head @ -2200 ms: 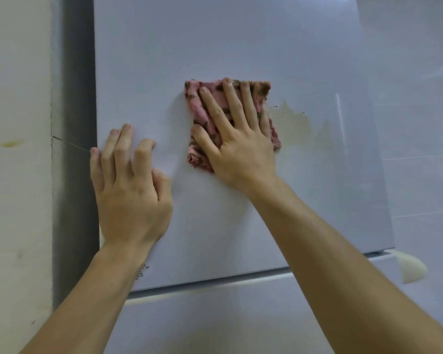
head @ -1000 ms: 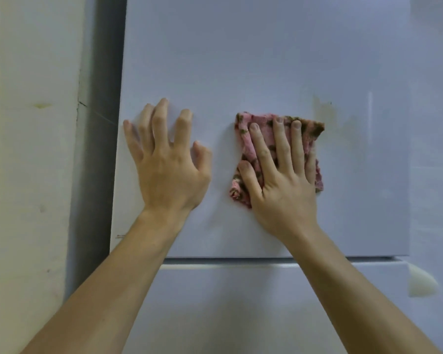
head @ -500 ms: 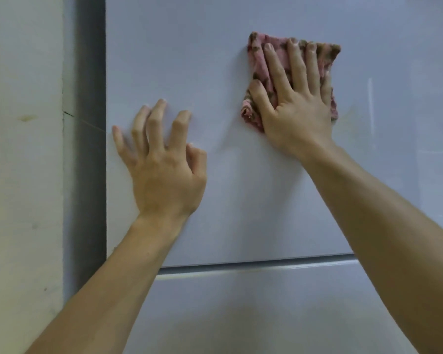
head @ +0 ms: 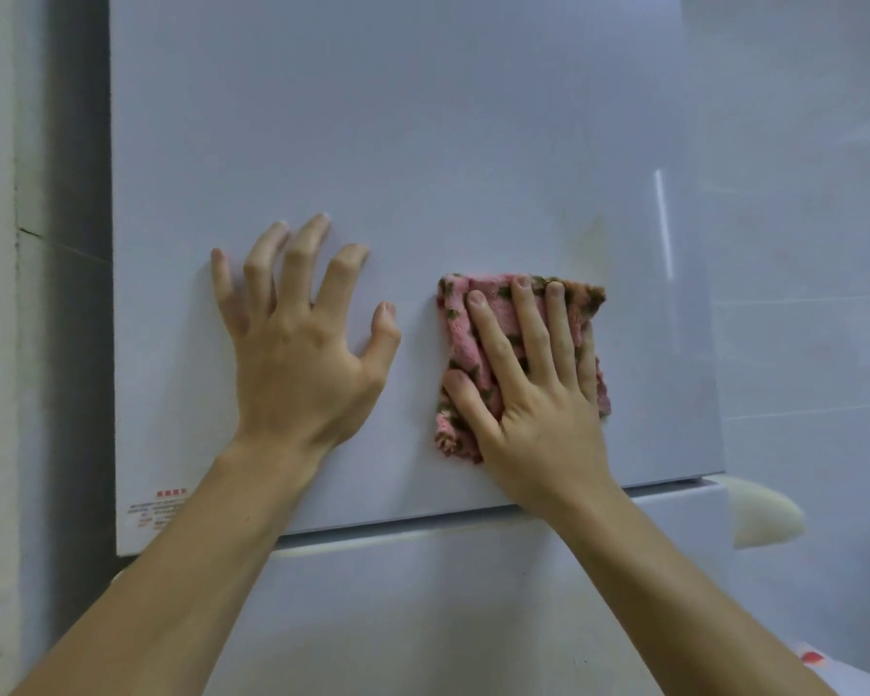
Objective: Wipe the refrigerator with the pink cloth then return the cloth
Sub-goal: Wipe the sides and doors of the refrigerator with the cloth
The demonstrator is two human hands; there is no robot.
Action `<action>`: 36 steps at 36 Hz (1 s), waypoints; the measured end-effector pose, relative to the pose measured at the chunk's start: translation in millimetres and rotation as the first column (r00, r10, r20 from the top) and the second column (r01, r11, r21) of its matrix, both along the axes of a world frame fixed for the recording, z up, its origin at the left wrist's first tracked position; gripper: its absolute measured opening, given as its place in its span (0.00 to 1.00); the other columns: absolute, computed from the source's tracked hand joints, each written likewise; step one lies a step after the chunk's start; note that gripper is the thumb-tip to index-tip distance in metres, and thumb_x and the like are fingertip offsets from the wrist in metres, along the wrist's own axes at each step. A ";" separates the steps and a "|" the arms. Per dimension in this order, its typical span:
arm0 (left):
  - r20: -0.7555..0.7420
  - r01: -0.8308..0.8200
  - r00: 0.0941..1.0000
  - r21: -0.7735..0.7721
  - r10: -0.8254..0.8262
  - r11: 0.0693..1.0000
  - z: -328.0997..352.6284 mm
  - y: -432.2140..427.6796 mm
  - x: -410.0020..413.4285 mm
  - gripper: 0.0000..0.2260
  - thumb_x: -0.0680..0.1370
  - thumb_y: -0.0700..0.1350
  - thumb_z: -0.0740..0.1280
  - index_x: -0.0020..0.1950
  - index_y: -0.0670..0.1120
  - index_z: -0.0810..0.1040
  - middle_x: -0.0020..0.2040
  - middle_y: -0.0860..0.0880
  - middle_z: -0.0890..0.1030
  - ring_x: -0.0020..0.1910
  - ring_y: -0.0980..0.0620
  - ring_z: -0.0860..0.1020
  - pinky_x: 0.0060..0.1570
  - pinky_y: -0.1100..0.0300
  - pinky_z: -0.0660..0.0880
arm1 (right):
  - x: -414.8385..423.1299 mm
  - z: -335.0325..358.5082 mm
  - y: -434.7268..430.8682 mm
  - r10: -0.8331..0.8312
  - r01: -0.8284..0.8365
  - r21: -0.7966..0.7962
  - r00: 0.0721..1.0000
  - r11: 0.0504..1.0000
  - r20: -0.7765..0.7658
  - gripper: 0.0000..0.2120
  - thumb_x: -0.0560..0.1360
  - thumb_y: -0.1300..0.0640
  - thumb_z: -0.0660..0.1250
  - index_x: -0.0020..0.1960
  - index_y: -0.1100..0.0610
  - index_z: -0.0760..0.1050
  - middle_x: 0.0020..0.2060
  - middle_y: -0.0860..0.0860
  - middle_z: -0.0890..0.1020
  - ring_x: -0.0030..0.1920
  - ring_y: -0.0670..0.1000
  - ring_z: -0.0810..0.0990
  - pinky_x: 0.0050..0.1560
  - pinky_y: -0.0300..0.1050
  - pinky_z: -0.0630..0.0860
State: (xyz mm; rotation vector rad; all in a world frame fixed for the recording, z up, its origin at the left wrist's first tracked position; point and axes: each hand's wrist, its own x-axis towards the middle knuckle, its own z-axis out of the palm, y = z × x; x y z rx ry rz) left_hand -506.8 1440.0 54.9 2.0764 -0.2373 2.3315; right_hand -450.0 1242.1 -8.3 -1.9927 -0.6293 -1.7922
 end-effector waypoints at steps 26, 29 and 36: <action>0.026 -0.034 0.999 0.007 0.034 0.999 6.7 -26.9 8.8 0.21 0.79 0.52 0.64 0.69 0.44 0.78 0.75 0.40 0.73 0.75 0.35 0.68 0.77 0.30 0.54 | 16.2 -1.5 -41.0 0.034 -0.029 0.134 0.999 0.991 -0.034 0.32 0.83 0.35 0.53 0.85 0.40 0.50 0.86 0.47 0.48 0.85 0.51 0.41 0.84 0.55 0.38; 0.033 -0.048 0.998 0.005 0.048 0.999 7.3 -30.0 11.2 0.21 0.79 0.52 0.63 0.70 0.44 0.78 0.75 0.40 0.73 0.75 0.34 0.68 0.77 0.29 0.54 | 16.6 7.6 -44.5 0.028 -0.022 0.122 0.998 0.992 -0.048 0.32 0.82 0.32 0.51 0.83 0.35 0.47 0.86 0.45 0.46 0.85 0.49 0.39 0.83 0.53 0.36; 0.052 -0.065 0.997 0.008 0.064 0.998 7.9 -31.4 13.6 0.22 0.80 0.52 0.62 0.70 0.44 0.78 0.75 0.40 0.73 0.75 0.34 0.69 0.77 0.30 0.54 | 20.4 102.8 -63.7 0.003 0.014 0.167 0.995 0.986 -0.104 0.36 0.76 0.27 0.44 0.82 0.35 0.43 0.86 0.46 0.45 0.85 0.48 0.37 0.82 0.49 0.32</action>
